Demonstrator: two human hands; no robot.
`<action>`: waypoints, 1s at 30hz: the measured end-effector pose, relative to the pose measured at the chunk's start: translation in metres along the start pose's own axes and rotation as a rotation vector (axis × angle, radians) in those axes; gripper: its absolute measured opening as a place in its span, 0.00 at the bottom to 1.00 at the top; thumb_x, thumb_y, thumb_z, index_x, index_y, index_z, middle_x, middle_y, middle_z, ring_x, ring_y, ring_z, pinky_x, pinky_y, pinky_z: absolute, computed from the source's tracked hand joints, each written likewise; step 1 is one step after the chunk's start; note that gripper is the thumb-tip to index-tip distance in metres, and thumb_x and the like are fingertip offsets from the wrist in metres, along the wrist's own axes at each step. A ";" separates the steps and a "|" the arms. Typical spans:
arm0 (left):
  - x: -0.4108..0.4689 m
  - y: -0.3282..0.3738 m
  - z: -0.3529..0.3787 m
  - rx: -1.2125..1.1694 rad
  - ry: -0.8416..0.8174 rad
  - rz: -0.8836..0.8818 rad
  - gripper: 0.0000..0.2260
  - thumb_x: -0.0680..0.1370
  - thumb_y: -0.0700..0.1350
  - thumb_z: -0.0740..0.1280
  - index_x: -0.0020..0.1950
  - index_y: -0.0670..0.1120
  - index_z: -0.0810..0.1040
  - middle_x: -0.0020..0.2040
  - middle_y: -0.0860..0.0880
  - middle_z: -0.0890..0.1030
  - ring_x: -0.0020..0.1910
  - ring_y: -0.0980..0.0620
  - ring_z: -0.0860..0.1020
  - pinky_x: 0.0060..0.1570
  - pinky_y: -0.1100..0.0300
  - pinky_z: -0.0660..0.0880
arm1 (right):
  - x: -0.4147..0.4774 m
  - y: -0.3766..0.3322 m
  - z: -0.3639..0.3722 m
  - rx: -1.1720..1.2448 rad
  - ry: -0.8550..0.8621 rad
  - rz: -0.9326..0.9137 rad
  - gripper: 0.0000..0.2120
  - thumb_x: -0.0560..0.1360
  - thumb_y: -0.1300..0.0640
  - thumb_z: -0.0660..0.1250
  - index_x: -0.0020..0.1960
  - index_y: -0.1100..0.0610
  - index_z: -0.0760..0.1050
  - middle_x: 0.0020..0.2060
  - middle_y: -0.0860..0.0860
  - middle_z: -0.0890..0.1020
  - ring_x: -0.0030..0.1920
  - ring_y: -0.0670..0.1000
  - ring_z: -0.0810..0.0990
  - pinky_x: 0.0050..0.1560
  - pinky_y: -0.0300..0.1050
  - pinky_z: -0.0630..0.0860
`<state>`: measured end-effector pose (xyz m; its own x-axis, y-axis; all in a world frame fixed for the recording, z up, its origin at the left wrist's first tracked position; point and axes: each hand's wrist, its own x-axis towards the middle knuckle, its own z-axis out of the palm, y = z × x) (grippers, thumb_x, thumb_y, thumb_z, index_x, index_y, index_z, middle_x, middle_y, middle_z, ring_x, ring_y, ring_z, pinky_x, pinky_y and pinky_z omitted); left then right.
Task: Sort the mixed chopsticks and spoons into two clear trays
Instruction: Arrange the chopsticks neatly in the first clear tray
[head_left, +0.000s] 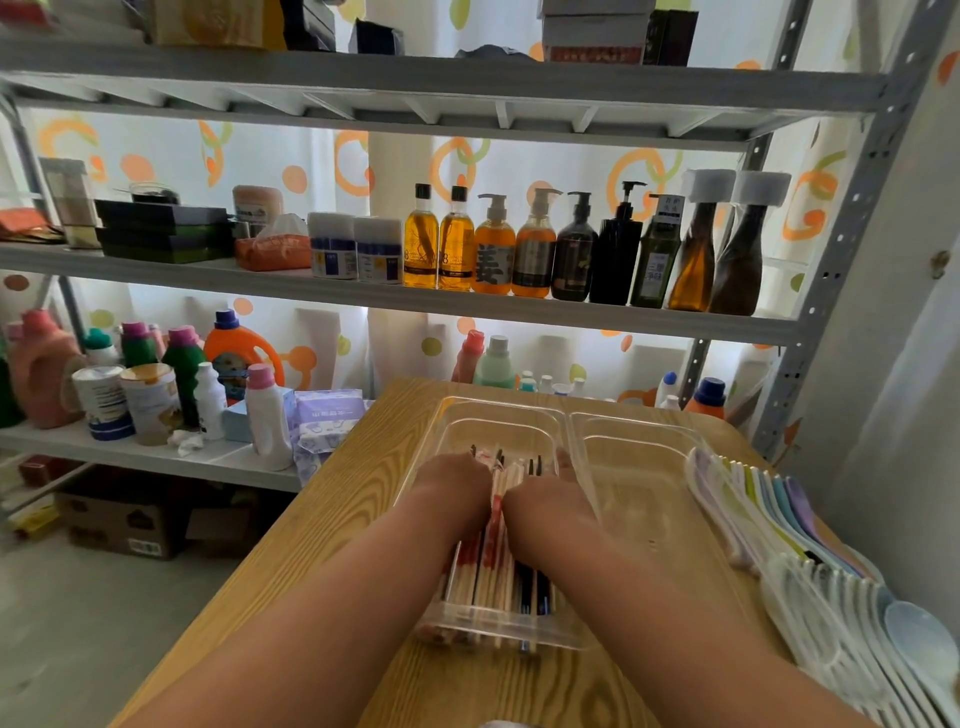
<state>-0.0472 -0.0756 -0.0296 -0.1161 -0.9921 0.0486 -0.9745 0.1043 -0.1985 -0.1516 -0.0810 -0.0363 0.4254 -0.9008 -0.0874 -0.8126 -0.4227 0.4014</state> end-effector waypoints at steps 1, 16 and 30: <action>0.000 0.001 0.000 0.023 -0.015 0.016 0.12 0.79 0.39 0.59 0.60 0.39 0.75 0.58 0.42 0.78 0.57 0.44 0.78 0.53 0.55 0.74 | -0.001 0.001 -0.001 0.005 0.018 0.001 0.19 0.79 0.55 0.57 0.68 0.58 0.70 0.65 0.57 0.74 0.70 0.60 0.65 0.73 0.63 0.37; 0.000 0.001 -0.004 -0.078 -0.001 -0.016 0.12 0.80 0.40 0.58 0.61 0.40 0.75 0.60 0.42 0.77 0.58 0.45 0.77 0.56 0.55 0.72 | -0.010 0.004 -0.012 0.262 0.146 -0.023 0.12 0.78 0.57 0.58 0.58 0.59 0.75 0.55 0.56 0.79 0.55 0.56 0.77 0.57 0.48 0.70; -0.013 -0.001 -0.033 -0.397 0.215 -0.106 0.12 0.78 0.45 0.61 0.58 0.47 0.79 0.55 0.48 0.81 0.50 0.50 0.79 0.53 0.54 0.77 | -0.029 0.027 -0.028 0.660 0.420 0.190 0.11 0.72 0.64 0.61 0.50 0.62 0.80 0.47 0.58 0.82 0.47 0.57 0.81 0.45 0.43 0.74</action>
<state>-0.0512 -0.0607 0.0020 -0.0084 -0.9660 0.2586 -0.9763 0.0638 0.2066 -0.1749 -0.0639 0.0026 0.2638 -0.9059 0.3313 -0.8982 -0.3559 -0.2580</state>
